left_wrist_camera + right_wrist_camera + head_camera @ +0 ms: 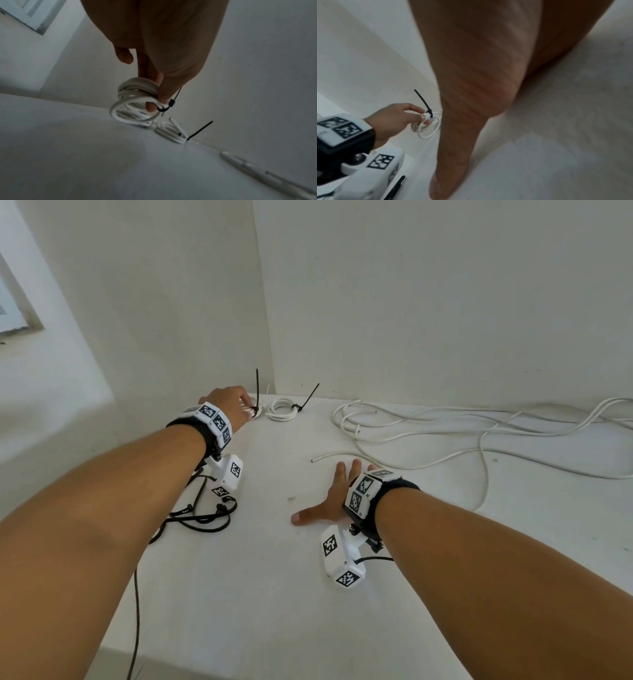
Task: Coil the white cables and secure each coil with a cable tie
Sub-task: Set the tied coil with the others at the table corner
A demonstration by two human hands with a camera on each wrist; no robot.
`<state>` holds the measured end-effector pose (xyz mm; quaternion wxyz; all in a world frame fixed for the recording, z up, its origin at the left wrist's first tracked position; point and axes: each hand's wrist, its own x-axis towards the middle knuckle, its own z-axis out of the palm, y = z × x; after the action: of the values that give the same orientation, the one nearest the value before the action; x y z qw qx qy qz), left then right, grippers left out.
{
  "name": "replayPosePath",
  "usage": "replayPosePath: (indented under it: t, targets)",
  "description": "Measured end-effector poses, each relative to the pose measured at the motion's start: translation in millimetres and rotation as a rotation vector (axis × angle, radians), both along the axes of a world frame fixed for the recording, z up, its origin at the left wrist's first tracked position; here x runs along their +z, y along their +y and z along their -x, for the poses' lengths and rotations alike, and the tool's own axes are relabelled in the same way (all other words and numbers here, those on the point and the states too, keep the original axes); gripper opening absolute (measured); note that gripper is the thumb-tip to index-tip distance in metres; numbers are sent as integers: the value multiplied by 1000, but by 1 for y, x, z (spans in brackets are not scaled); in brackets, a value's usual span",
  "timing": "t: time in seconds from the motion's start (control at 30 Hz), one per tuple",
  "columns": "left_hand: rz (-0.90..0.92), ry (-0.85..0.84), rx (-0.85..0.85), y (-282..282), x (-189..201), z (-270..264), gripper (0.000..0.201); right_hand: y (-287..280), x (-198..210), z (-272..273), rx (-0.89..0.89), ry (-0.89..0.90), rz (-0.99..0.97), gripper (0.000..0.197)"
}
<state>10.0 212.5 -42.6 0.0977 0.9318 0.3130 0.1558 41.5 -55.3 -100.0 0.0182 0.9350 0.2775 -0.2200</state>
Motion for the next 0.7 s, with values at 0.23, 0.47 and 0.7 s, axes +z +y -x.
replayPosePath:
  t: [0.23, 0.47, 0.7]
  targets:
    - [-42, 196, -54, 12, -19, -11, 14, 3, -5, -6, -13, 59, -16, 167]
    - [47, 240, -28, 22, -24, -12, 16, -2, 10, -2, 35, 83, 10, 154]
    - [32, 151, -48, 16, -11, -6, 8, -9, 22, 5, 75, 83, 4, 146]
